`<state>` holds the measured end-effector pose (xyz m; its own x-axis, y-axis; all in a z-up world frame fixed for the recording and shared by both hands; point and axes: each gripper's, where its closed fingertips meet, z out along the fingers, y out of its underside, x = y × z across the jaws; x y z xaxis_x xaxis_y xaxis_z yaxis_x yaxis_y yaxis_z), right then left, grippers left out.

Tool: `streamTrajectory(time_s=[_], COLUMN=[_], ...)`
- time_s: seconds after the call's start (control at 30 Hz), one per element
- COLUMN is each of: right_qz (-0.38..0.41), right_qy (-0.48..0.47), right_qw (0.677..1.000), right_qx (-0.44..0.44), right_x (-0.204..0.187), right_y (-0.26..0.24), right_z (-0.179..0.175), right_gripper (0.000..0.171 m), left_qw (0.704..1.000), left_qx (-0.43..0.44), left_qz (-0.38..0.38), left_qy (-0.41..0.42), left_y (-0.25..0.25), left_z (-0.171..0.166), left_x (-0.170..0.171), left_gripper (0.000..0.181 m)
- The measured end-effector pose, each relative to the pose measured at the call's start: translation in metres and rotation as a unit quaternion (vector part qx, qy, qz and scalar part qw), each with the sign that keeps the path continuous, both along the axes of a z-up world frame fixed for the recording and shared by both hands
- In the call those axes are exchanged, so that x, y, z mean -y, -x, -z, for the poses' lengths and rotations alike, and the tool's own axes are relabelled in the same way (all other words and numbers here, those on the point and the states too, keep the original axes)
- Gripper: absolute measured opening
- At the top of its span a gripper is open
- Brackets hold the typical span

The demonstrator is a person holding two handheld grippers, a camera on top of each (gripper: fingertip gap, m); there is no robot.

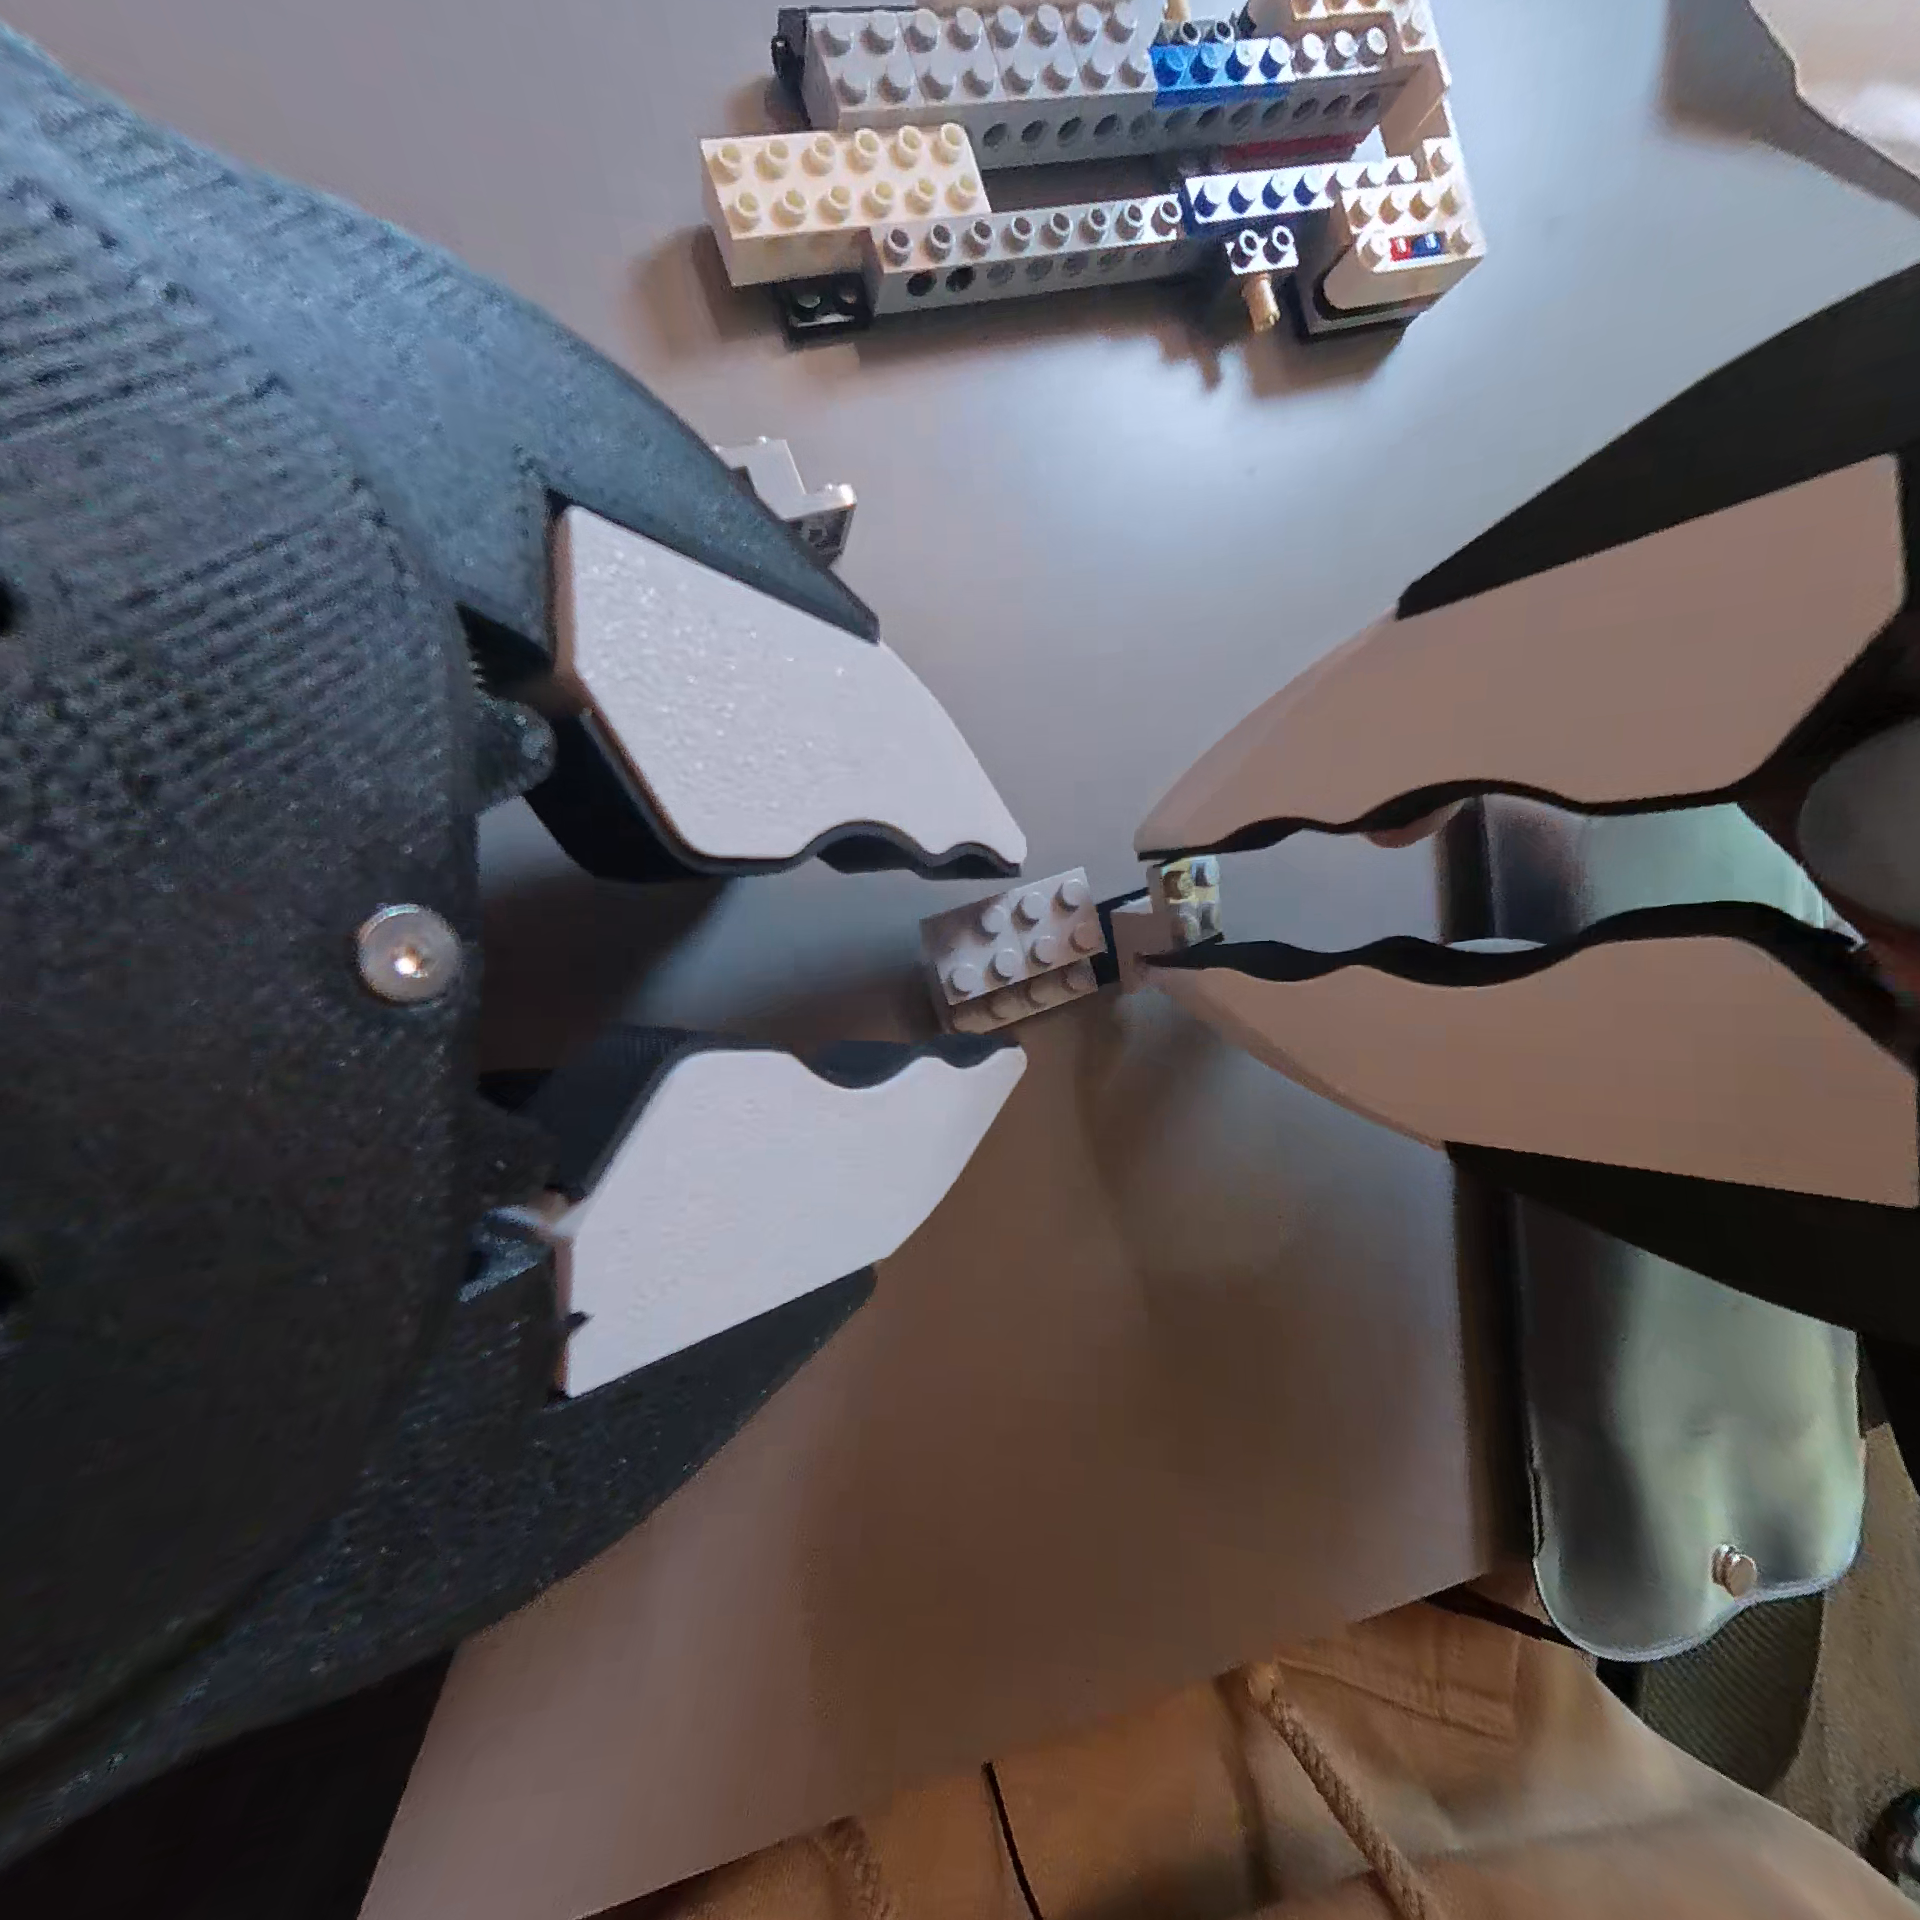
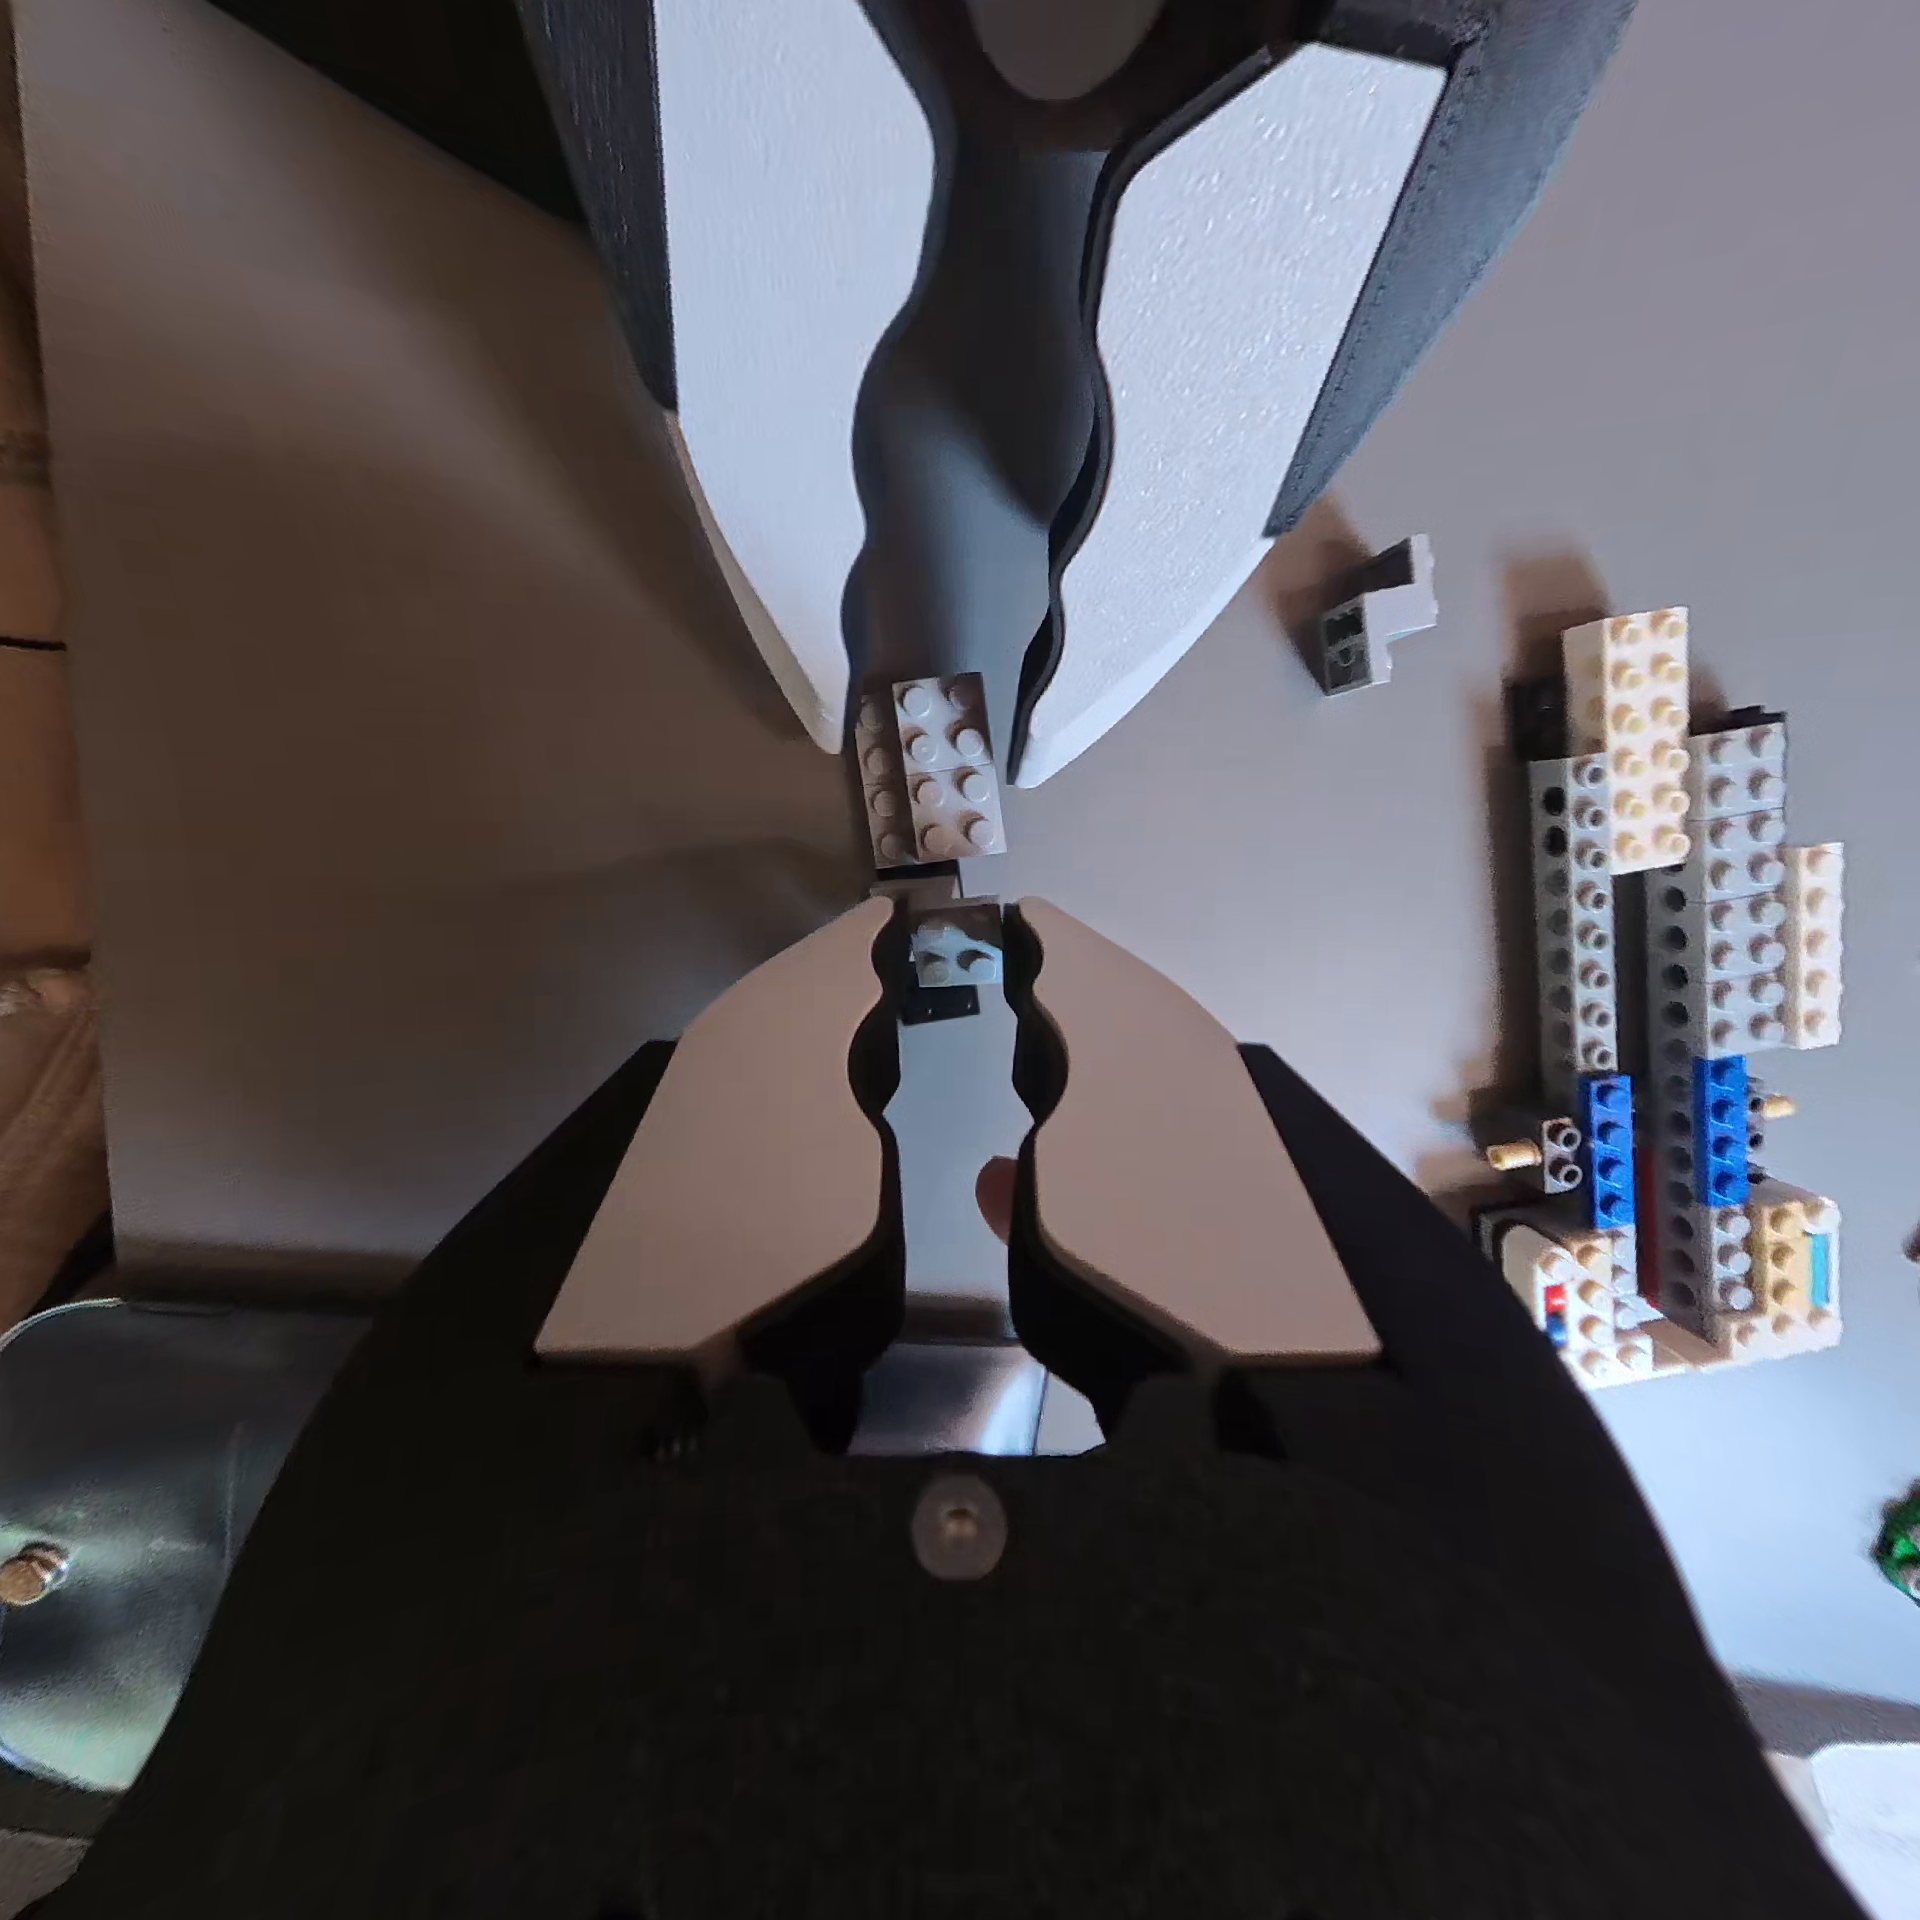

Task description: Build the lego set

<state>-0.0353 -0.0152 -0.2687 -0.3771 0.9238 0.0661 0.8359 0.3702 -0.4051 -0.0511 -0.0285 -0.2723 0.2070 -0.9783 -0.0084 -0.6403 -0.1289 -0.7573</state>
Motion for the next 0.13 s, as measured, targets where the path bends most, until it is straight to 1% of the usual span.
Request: streamTrajectory(time_s=[0.03,0.13], right_qz=[-0.003,-0.007], right_qy=[-0.005,-0.001], right_qw=[1.000,1.000], right_qx=[0.005,0.013], right_x=[-0.0002,0.0006], right_y=[-0.0001,0.0010], right_z=[0.0025,0.0050], right_gripper=[0.017,0.017], left_qw=[1.000,1.000], left_qx=[-0.001,-0.008], left_qz=[0.001,-0.002], left_qy=[-0.002,-0.010], left_y=[-0.0001,0.0008], left_z=[0.0006,0.0035], left_x=[0.0000,-0.0017], left_gripper=[0.025,0.021])
